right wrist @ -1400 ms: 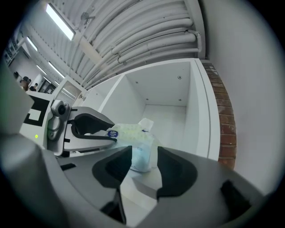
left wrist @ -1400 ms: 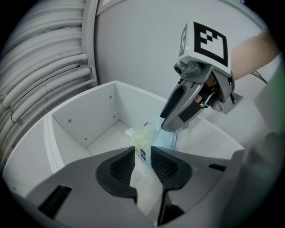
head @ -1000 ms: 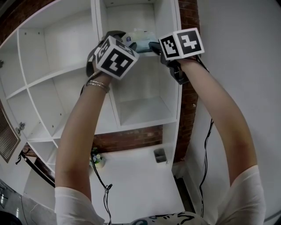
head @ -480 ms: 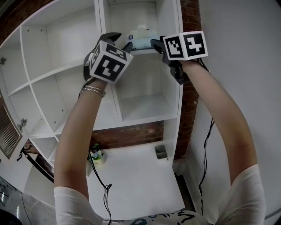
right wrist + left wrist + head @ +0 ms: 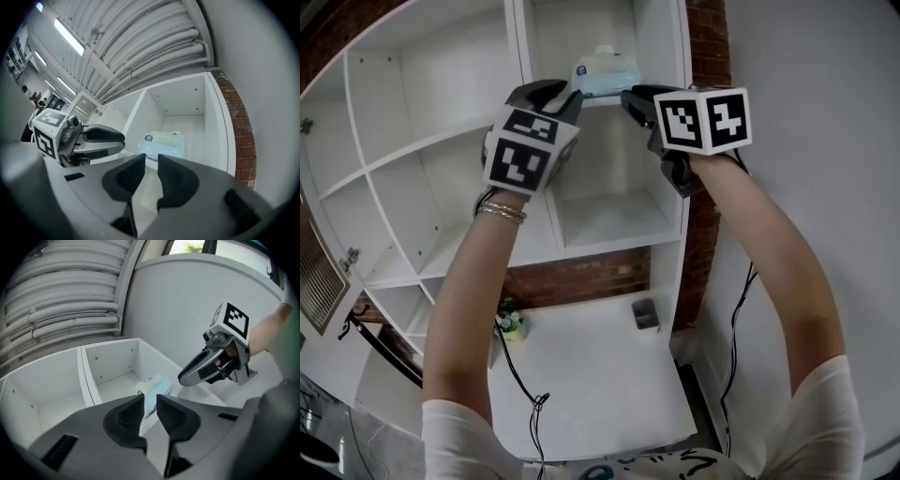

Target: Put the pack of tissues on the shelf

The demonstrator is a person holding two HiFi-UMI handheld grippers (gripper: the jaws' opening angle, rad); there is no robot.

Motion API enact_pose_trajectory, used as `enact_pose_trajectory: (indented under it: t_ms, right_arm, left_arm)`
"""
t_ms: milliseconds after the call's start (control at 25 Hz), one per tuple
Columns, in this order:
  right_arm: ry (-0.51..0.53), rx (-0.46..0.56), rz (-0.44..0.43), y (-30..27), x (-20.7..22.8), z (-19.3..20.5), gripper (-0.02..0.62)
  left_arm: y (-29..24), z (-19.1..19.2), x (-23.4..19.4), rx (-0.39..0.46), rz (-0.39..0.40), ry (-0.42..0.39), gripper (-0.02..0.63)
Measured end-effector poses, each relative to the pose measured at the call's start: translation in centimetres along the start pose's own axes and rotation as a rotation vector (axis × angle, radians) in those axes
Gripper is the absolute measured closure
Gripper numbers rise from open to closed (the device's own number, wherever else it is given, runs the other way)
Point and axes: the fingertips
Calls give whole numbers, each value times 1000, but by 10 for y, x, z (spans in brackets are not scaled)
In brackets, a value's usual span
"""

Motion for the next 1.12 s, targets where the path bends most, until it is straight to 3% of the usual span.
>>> enact_pose_trajectory:
  t_ms: [200,320,440,680,1120]
  right_arm:
    - [-38,65,-63,16,-27,-2,525]
    - [-74,74,-98,23,-41,9,529]
    - [-85,61,-117,28,-54,19,529]
    - [-129,25,-143,36,-67,46,541]
    - [-7,-63,-224,61,-121,93,552]
  left_arm:
    - [16,-1,10,55,42,66,549]
    - [26,6,21,77,62,56,571]
    - [35,19,32,72,90,66,572]
    - [50,44,52,36,178,168,583]
    - [87,66,89,38,296,262,586]
Point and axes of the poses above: the fingertips, and each gripper's own axes: y backward along the fingers, x to its right, z out of its underside, and after that the axes turned 6 degrees about y, right-handed
